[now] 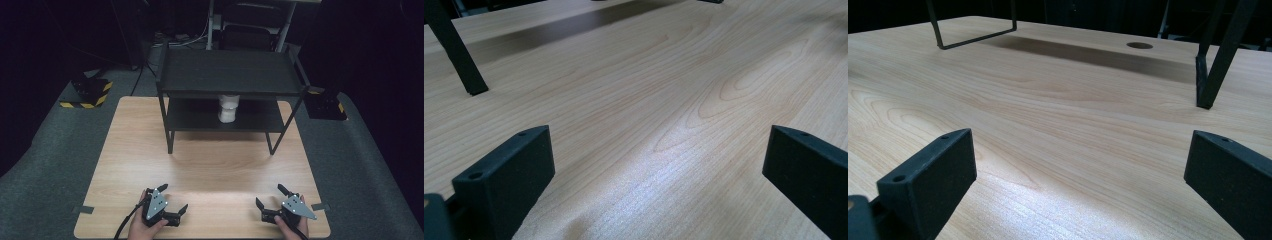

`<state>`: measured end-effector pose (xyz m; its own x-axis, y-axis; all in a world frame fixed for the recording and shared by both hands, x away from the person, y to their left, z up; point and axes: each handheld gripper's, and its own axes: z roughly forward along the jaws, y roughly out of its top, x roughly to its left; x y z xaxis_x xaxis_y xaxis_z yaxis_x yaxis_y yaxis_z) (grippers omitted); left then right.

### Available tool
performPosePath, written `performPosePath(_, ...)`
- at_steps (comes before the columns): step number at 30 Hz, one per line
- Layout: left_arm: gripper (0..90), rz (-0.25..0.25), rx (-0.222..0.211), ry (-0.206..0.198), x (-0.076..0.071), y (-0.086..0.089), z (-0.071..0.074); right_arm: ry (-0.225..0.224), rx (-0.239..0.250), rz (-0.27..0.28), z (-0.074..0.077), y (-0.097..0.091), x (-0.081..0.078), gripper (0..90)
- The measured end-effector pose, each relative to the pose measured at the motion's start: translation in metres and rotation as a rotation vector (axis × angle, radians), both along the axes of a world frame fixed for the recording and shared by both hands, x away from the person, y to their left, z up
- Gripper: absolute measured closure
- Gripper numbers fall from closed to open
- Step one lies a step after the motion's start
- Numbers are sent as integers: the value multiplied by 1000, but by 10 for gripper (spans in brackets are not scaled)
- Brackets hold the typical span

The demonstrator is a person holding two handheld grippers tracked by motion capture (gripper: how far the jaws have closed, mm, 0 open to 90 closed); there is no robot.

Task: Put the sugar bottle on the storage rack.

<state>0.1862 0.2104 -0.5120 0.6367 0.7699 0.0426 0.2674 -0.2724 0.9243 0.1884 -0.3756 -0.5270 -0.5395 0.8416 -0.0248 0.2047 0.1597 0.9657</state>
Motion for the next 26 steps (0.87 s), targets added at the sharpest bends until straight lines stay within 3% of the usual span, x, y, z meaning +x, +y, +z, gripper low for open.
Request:
performPosePath(13,6,2,5,3,0,-1,1,-7,-4,7,-1,-1,0,0)
performPosePath(17,6,-4,1,16,2,-1,2,-16,-4,8,-2,-1,-1,0)
performPosePath(26,6,-21,38,54,10,-6,9,-23,-6,15,-3,-2,-2,0)
